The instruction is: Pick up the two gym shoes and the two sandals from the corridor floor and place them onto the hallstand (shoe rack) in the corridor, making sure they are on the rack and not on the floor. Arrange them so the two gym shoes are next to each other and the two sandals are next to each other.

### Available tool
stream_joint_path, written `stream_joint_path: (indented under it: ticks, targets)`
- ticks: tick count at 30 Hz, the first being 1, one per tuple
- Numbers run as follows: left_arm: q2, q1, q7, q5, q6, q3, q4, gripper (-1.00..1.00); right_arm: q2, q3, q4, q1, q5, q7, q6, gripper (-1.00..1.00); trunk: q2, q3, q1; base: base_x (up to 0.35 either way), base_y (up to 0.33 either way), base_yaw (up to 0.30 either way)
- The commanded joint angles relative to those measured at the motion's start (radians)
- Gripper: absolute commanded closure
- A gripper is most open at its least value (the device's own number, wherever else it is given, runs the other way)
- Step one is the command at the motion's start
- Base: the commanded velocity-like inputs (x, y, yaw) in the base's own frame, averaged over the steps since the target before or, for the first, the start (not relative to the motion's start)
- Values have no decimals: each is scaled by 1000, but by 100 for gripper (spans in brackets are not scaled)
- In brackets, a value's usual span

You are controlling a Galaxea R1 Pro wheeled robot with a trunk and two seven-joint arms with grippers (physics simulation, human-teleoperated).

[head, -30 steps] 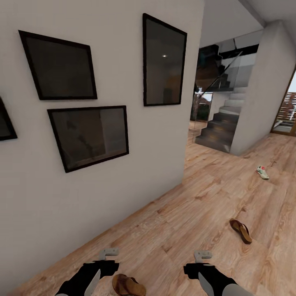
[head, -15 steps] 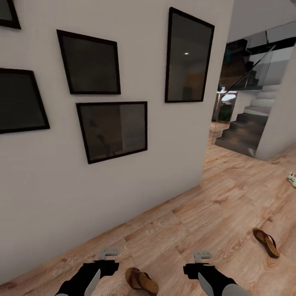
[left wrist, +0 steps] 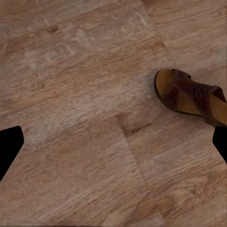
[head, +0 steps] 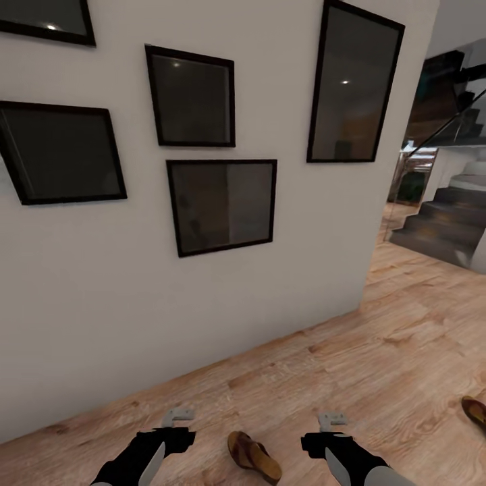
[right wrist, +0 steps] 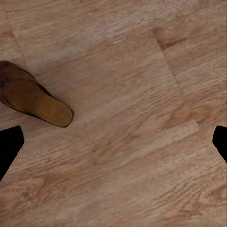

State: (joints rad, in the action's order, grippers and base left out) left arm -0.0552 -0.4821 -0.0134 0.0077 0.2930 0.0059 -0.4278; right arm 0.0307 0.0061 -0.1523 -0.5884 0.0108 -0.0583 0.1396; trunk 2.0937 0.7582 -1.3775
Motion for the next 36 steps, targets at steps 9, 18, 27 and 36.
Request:
stream_joint_path:
  ticks: [9, 18, 27, 36]
  targets:
    - [0, 0, 0, 0, 0, 0, 0, -100, 0, 0, 0, 0, 0, 0, 0, -100, 63, 28, -35, 0, 0, 289]
    - [0, 0, 0, 0, 0, 0, 0, -100, 0, 0, 0, 0, 0, 0, 0, -100, 77, 35, -42, 0, 0, 283]
    - [0, 0, 1, 0, 0, -1, 1, -100, 0, 0, 0, 0, 0, 0, 0, -100, 77, 35, -42, -76, -42, 90]
    - [0, 0, 1, 0, 0, -1, 1, -100, 9, 0, 0, -1, 0, 0, 0, -100, 77, 35, -42, -151, -227, 9]
